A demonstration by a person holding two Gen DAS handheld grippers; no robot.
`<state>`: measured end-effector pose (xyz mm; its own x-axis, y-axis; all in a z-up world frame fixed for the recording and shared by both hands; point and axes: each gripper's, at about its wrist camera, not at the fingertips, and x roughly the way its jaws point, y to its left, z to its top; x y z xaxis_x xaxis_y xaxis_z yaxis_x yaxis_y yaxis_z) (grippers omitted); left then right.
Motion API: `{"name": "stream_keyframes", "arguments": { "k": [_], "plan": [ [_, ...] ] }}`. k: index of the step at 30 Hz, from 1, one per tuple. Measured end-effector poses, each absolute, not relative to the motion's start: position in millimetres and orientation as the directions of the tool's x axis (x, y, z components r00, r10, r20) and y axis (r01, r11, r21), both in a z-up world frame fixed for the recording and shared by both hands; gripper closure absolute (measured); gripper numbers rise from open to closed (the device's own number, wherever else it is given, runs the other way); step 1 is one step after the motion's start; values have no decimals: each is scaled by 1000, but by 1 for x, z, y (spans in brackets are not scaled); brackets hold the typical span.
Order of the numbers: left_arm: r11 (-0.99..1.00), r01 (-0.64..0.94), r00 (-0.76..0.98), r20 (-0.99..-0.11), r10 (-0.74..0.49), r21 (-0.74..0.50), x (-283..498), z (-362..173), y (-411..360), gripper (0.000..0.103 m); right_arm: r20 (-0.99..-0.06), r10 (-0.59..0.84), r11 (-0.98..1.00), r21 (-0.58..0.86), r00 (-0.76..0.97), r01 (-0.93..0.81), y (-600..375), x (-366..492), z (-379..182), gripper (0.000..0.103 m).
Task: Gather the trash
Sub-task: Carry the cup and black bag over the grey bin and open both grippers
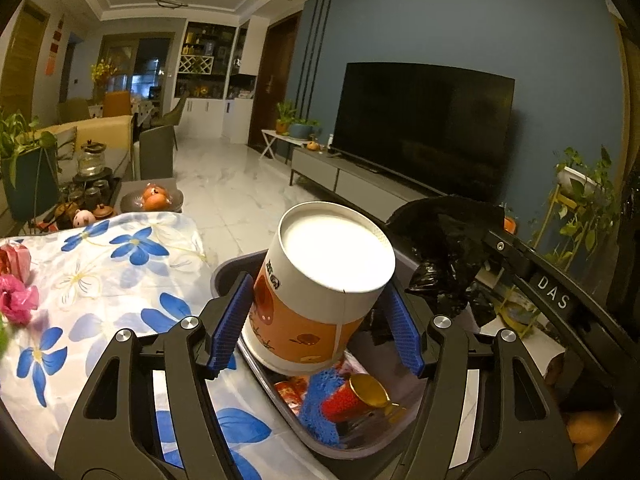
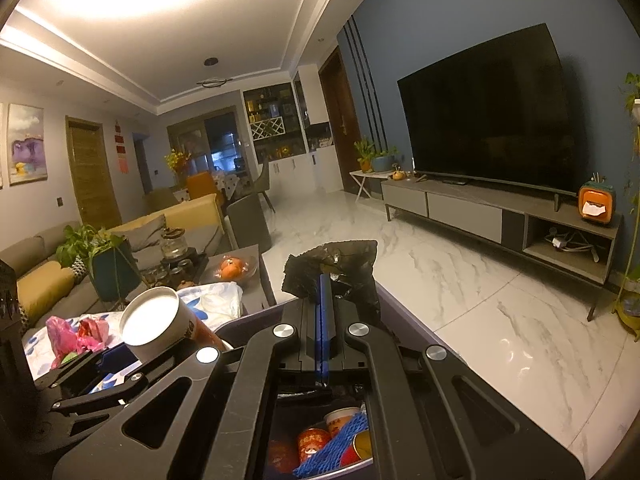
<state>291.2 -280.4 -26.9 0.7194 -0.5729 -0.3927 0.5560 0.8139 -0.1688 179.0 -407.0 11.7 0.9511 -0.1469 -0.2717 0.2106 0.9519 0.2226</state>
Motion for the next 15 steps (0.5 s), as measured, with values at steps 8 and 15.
{"name": "stream_keyframes", "arguments": {
  "k": [8,15],
  "plan": [
    [837,522,740,-399,-541,-165,295,-35,-271,21,-274,-158,945,237,949,226,-412,180,8,69],
    [869,467,780,-388,-492,-163,288,-35,-250,14,-260,-172,941,241,950,237,-407,170,9,48]
  ]
}}
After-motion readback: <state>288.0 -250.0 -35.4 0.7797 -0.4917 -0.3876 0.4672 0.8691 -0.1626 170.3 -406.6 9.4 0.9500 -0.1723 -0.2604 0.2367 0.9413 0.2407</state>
